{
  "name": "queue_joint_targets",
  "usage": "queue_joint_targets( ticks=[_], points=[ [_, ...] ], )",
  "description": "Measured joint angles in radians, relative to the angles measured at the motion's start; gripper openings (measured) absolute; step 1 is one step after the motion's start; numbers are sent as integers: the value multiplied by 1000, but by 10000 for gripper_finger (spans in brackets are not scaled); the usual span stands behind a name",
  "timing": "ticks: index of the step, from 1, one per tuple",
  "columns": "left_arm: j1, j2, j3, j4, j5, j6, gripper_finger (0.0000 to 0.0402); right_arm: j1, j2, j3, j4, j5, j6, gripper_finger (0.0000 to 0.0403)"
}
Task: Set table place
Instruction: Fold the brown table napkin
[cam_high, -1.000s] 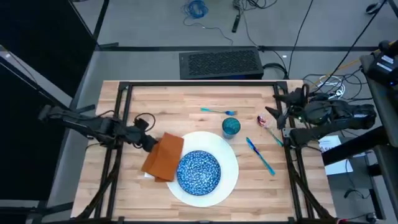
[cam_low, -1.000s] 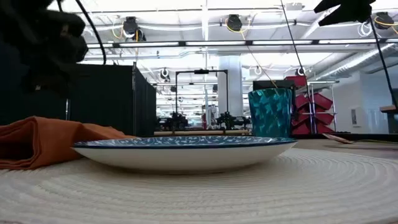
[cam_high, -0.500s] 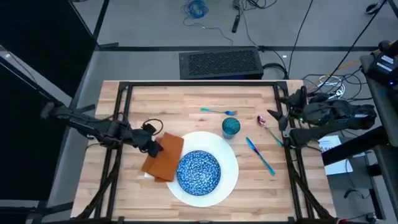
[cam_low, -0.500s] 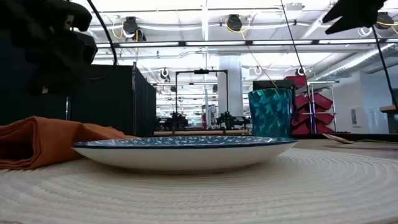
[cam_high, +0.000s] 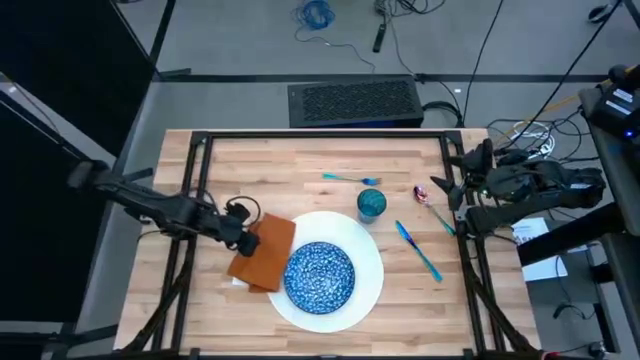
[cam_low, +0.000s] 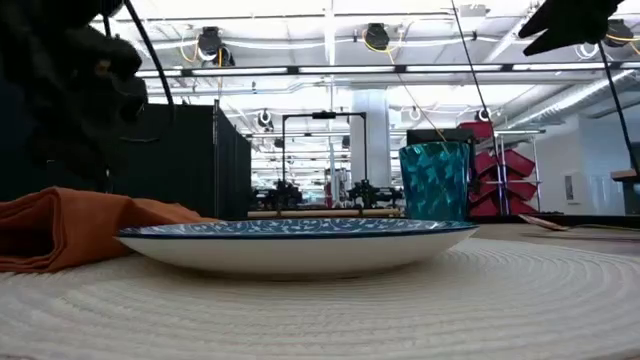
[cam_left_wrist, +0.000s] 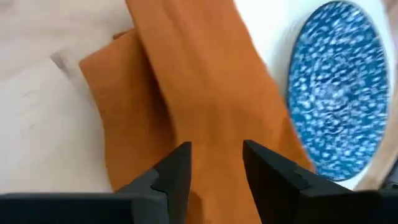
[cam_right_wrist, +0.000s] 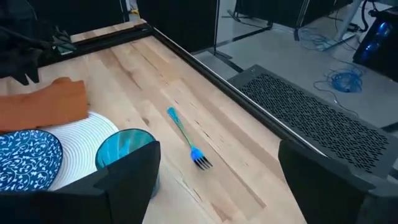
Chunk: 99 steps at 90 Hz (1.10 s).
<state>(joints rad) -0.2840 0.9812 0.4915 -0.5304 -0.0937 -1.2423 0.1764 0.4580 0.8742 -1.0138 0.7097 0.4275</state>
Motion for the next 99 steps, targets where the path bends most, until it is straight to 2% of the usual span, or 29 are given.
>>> queue_joint_targets(
  ticks=[43,83,91,99],
  points=[
    [0,122,-1,11,11,26,130,0,0,0,0,-2,10,313],
    [0,300,-1,205,22,47,128,0,0,0,-1,-9,6,313],
    [0,312,-1,236,22,67,106,0,0,0,-1,-9,6,313],
    [0,311,8,247,21,105,41,0,0,0,-1,-9,6,313]
  ],
)
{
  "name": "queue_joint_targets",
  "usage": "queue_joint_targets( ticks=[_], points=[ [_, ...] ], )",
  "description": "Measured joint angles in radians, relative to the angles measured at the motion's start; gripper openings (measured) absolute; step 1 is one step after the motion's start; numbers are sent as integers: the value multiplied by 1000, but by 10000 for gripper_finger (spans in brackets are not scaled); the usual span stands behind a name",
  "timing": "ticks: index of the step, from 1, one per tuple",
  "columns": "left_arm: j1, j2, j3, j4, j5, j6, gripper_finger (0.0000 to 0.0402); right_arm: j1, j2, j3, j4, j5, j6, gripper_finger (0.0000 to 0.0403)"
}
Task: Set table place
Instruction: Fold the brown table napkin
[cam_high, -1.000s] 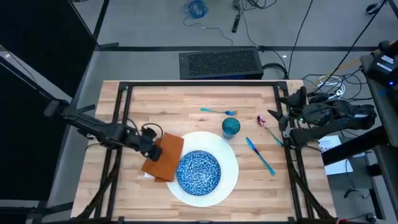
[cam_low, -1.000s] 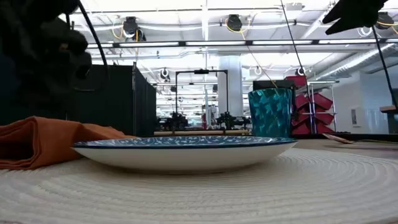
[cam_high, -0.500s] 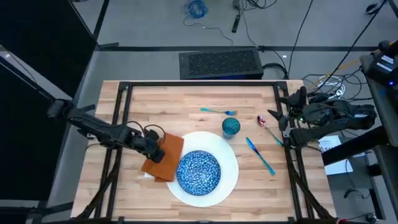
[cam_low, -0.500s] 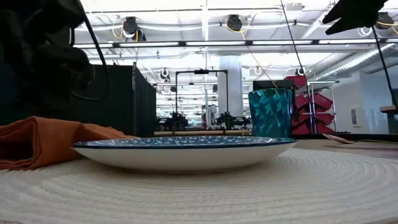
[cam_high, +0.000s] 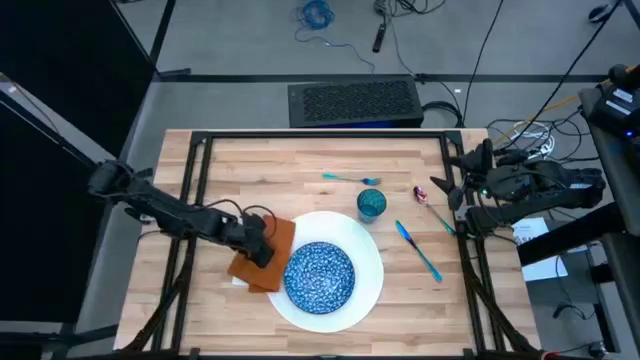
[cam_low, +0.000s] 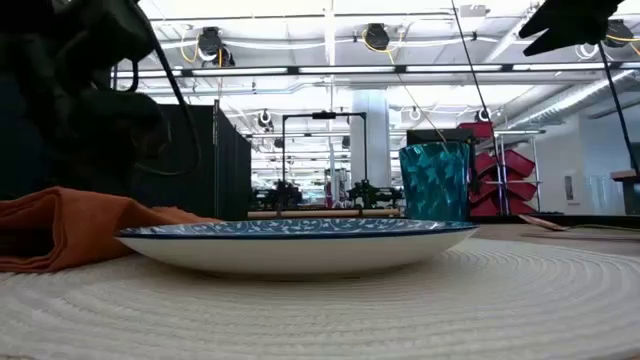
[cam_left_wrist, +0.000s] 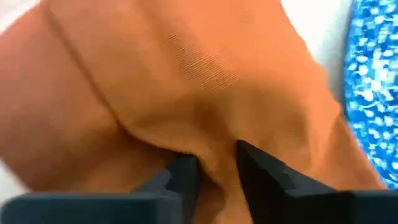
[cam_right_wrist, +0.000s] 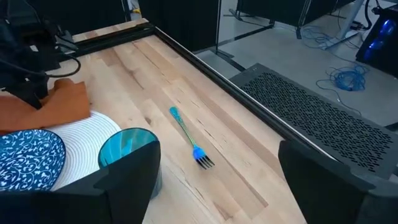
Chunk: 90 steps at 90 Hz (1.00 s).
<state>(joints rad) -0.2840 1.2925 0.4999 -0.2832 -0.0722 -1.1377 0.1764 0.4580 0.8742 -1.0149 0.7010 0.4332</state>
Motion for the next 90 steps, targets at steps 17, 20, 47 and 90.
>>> queue_joint_targets(
  ticks=[17,20,47,90],
  points=[
    [16,-43,88,-51,-16,99,2,0,0,0,0,1,-4,313],
    [20,-51,110,-75,-18,119,1,0,0,0,0,1,-4,313],
    [50,-147,344,-234,-95,254,0,0,0,0,-1,5,-4,313],
    [52,-155,431,-486,-172,128,0,0,0,0,-33,0,-4,313]
  ],
)
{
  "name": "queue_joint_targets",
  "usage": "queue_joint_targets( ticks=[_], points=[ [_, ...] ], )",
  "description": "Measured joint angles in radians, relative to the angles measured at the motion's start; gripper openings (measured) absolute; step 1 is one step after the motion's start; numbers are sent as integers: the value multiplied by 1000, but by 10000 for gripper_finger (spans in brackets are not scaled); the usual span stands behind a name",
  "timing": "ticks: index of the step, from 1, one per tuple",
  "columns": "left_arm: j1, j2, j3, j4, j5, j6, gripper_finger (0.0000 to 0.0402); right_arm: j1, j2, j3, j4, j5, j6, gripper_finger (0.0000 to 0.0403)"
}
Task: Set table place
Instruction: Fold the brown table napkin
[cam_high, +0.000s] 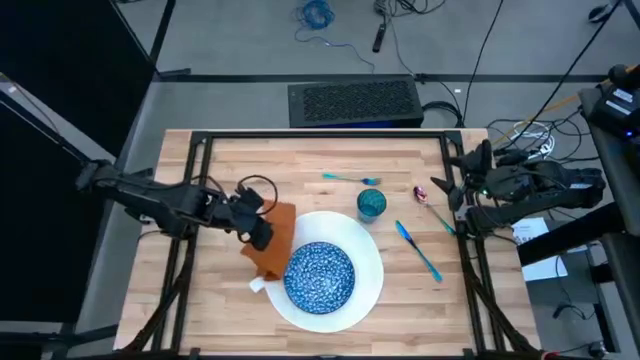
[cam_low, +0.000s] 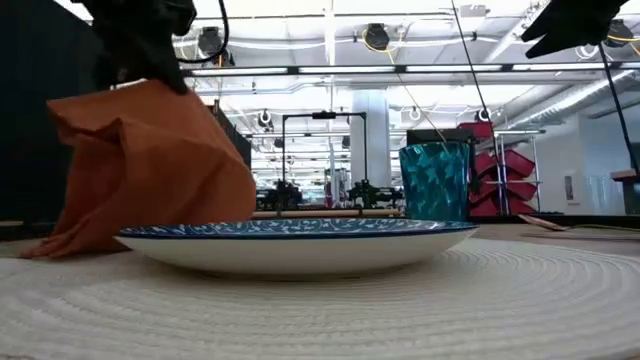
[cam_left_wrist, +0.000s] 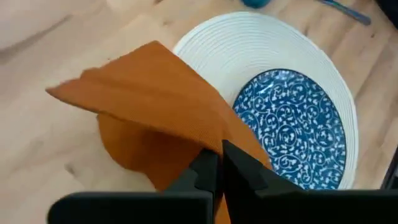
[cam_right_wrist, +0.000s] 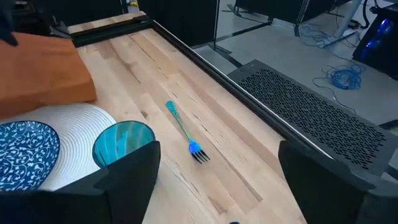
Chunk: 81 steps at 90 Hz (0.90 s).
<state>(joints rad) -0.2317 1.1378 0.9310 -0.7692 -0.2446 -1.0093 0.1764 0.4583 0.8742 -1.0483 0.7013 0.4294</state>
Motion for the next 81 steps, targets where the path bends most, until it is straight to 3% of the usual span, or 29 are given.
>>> queue_joint_targets(
  ticks=[22,49,68,81],
  points=[
    [-6,15,0,-58,9,-28,0,0,0,0,-4,0,0,313],
    [-36,-105,0,-235,-21,-94,0,0,0,0,-37,6,19,313],
    [-147,-203,0,-554,-8,-322,0,0,0,0,-39,6,18,313],
    [-245,-277,25,-681,28,-475,0,0,0,0,-37,6,4,313]
  ],
)
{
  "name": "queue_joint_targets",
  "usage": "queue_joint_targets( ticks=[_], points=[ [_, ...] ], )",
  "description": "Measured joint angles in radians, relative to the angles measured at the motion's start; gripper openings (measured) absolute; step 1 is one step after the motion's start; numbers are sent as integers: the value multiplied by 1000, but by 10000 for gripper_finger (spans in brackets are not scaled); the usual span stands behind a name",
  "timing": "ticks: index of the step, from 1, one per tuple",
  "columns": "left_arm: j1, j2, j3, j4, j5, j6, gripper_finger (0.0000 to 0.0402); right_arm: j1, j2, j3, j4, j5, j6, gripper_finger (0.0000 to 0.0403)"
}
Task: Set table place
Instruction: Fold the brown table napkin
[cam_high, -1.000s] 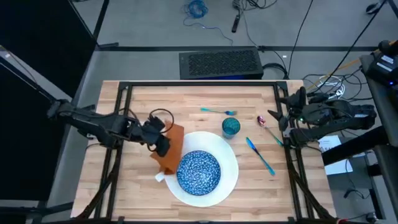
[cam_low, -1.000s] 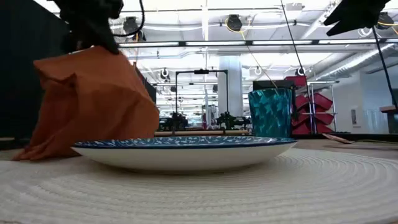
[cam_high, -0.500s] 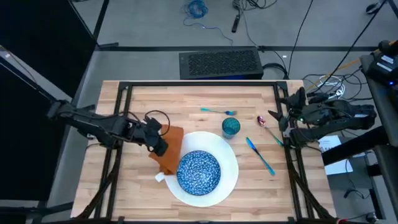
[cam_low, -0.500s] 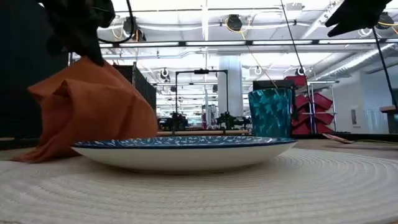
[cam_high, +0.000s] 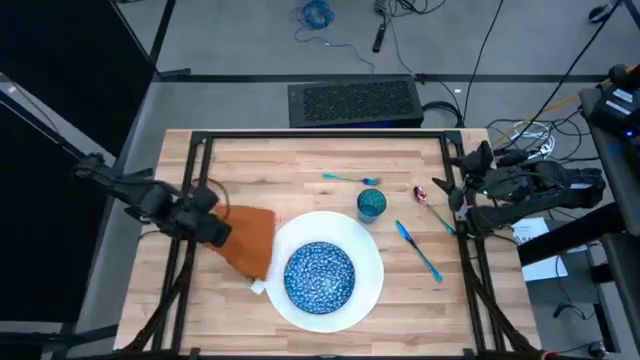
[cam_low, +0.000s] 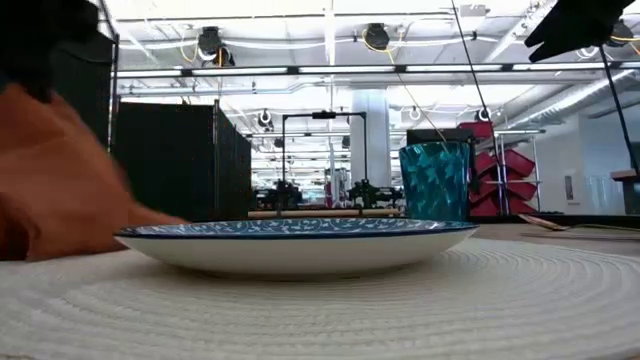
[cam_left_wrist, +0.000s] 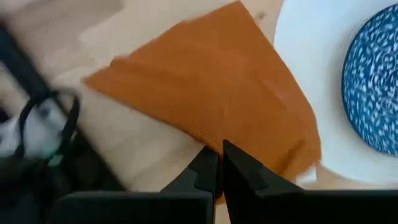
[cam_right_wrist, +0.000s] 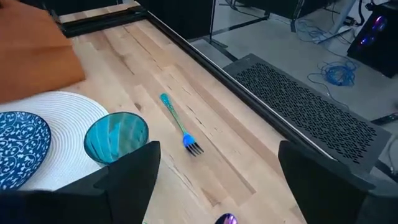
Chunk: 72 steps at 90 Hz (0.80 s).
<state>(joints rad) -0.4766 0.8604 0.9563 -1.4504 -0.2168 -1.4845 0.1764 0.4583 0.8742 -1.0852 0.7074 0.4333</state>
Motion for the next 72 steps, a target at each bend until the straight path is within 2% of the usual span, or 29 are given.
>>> queue_joint_targets(
  ticks=[10,27,45,59,72],
  points=[
    [-48,-11,89,-136,0,-55,0,0,0,0,1,1,-7,313],
    [-61,-30,215,-118,-85,20,0,0,0,0,3,29,-19,313],
    [-41,5,222,-114,-83,27,0,0,0,0,4,32,-26,313],
    [-19,66,170,50,-77,117,0,0,0,0,4,31,-26,313],
    [63,159,87,254,-58,201,0,0,0,0,6,30,-26,313]
  ],
)
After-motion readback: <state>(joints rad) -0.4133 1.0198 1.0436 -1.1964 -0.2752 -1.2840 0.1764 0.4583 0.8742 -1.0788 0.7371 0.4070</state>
